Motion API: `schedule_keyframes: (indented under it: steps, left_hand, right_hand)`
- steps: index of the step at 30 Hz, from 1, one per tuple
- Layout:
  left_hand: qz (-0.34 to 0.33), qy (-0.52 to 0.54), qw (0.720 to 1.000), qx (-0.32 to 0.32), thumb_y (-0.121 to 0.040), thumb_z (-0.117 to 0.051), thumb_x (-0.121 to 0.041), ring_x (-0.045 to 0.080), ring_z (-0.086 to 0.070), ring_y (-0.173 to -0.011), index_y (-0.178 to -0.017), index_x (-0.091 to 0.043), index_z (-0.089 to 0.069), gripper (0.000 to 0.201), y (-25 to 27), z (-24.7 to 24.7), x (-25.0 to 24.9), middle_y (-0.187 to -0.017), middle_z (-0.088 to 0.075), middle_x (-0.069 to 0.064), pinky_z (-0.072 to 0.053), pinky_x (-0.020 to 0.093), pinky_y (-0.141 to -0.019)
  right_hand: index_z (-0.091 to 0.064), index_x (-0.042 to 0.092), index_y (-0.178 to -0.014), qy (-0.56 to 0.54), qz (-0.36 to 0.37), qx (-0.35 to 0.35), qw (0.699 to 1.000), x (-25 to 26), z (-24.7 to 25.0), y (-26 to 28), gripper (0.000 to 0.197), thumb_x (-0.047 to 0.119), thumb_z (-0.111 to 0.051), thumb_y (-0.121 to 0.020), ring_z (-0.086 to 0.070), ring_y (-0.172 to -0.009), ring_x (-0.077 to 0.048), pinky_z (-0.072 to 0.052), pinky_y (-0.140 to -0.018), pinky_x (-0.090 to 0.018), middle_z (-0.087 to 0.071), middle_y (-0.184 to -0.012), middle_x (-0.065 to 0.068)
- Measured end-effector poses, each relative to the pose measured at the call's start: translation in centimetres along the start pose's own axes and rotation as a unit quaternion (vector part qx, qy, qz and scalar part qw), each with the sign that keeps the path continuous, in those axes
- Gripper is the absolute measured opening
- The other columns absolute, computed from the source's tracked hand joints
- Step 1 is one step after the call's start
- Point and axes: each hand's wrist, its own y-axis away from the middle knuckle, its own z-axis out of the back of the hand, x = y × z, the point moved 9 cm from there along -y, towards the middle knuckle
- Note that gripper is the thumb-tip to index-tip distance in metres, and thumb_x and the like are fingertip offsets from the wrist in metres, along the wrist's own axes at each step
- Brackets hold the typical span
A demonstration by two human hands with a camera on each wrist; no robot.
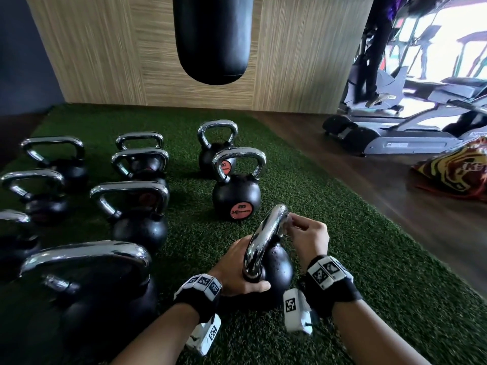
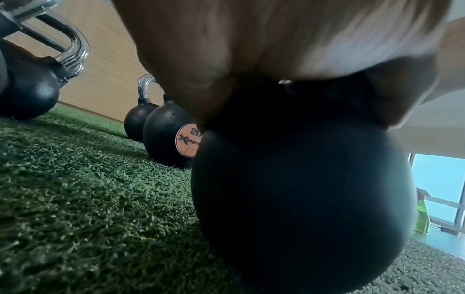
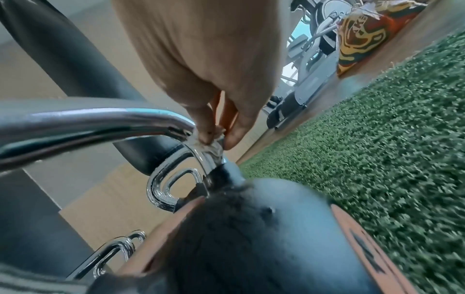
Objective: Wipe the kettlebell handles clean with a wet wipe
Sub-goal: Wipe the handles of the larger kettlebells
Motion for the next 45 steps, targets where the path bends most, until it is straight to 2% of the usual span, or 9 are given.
schedule_keyframes:
  steps: [6, 10, 17, 21, 27, 36, 40, 42, 45]
  left_hand:
    - [-0.013, -0.004, 1.000, 0.004, -0.067, -0.081, -0.060, 0.021, -0.037, -0.141, -0.152, -0.025, -0.038, 0.101, -0.2, -0.3, 0.3, -0.150, -0.042, -0.002, -0.031, 0.048, -0.121]
    - [-0.010, 0.002, 1.000, 0.001, -0.065, -0.083, -0.061, 0.018, -0.037, -0.142, -0.154, -0.026, -0.033, 0.108, -0.4, -0.4, 0.8, -0.150, -0.042, -0.006, -0.033, 0.046, -0.120]
    - [-0.017, 0.020, 1.000, -0.008, -0.066, -0.087, -0.054, 0.016, -0.038, -0.142, -0.154, -0.028, -0.033, 0.106, -0.4, -0.4, 0.8, -0.150, -0.043, -0.007, -0.035, 0.046, -0.119]
    - [-0.018, 0.027, 0.999, -0.009, -0.066, -0.088, -0.050, 0.017, -0.035, -0.145, -0.157, -0.031, -0.027, 0.111, -0.4, -0.4, 0.6, -0.154, -0.039, -0.008, -0.033, 0.047, -0.120]
    - [-0.029, 0.048, 0.998, -0.015, -0.066, -0.091, -0.044, 0.021, -0.040, -0.145, -0.160, -0.034, -0.020, 0.118, -0.5, -0.4, 0.2, -0.156, -0.041, -0.007, -0.035, 0.049, -0.119]
    - [-0.007, 0.076, 0.997, -0.011, -0.066, -0.091, -0.044, 0.023, -0.044, -0.142, -0.154, -0.030, -0.035, 0.105, -0.7, -0.7, 0.8, -0.150, -0.047, -0.003, -0.038, 0.050, -0.117]
    - [-0.002, 0.070, 0.997, -0.012, -0.065, -0.090, -0.046, 0.020, -0.046, -0.139, -0.146, -0.036, -0.043, 0.094, -0.5, -0.6, 0.9, -0.146, -0.049, -0.006, -0.039, 0.046, -0.116]
    - [0.004, 0.067, 0.998, -0.019, -0.063, -0.088, -0.049, 0.017, -0.045, -0.138, -0.139, -0.047, -0.043, 0.089, -0.2, -0.4, 0.8, -0.143, -0.048, -0.009, -0.039, 0.045, -0.116]
    - [0.016, 0.070, 0.997, -0.018, -0.060, -0.085, -0.054, 0.019, -0.047, -0.136, -0.141, -0.028, -0.047, 0.093, 0.0, -0.5, 0.8, -0.141, -0.049, -0.005, -0.039, 0.047, -0.116]
  right_hand:
    - [-0.076, 0.015, -0.112, -0.042, -0.001, 0.037, 0.998, 0.2, -0.2, 0.3, 0.033, 0.016, -0.083, -0.080, -0.076, -0.084, -0.020, -0.062, -0.083, -0.042, -0.080, -0.097, -0.001]
    - [-0.076, 0.017, -0.112, 0.049, 0.159, -0.004, 0.986, 4.4, 1.1, 1.0, 0.032, 0.005, -0.079, -0.082, -0.068, -0.074, 0.004, -0.055, -0.069, -0.010, -0.077, -0.106, -0.001]
    - [-0.076, 0.007, -0.111, 0.110, 0.347, 0.030, 0.931, 8.6, 1.2, 3.5, 0.036, -0.004, -0.080, -0.077, -0.071, -0.098, -0.009, -0.060, -0.088, -0.028, -0.075, -0.112, -0.003]
    - [-0.076, 0.005, -0.108, 0.132, 0.425, 0.021, 0.895, 10.3, 1.1, 5.9, 0.028, -0.006, -0.076, -0.082, -0.069, -0.090, -0.009, -0.053, -0.085, -0.008, -0.071, -0.108, 0.003]
    - [-0.079, 0.005, -0.104, 0.162, 0.543, 0.084, 0.820, 11.1, 0.5, 11.6, 0.030, -0.009, -0.079, -0.078, -0.068, -0.103, -0.024, -0.058, -0.090, -0.033, -0.074, -0.108, -0.003]
    - [-0.080, 0.007, -0.102, 0.143, 0.528, 0.110, 0.830, 9.8, 0.2, 14.0, 0.019, -0.001, -0.075, -0.085, -0.065, -0.100, -0.020, -0.056, -0.085, -0.030, -0.071, -0.108, 0.000]
    - [-0.083, 0.020, -0.095, 0.032, 0.395, 0.115, 0.911, 8.3, 0.9, 12.1, 0.026, 0.002, -0.083, -0.077, -0.071, -0.092, -0.006, -0.056, -0.081, -0.020, -0.074, -0.100, 0.015]
    - [-0.082, 0.027, -0.091, -0.029, 0.302, 0.141, 0.942, 6.6, 0.7, 11.3, 0.029, 0.005, -0.087, -0.073, -0.074, -0.088, -0.009, -0.061, -0.080, -0.029, -0.076, -0.095, 0.013]
    - [-0.080, 0.031, -0.091, -0.060, 0.208, 0.186, 0.958, 4.0, -0.1, 11.3, 0.030, 0.010, -0.089, -0.071, -0.076, -0.085, -0.014, -0.062, -0.080, -0.044, -0.079, -0.091, 0.008]
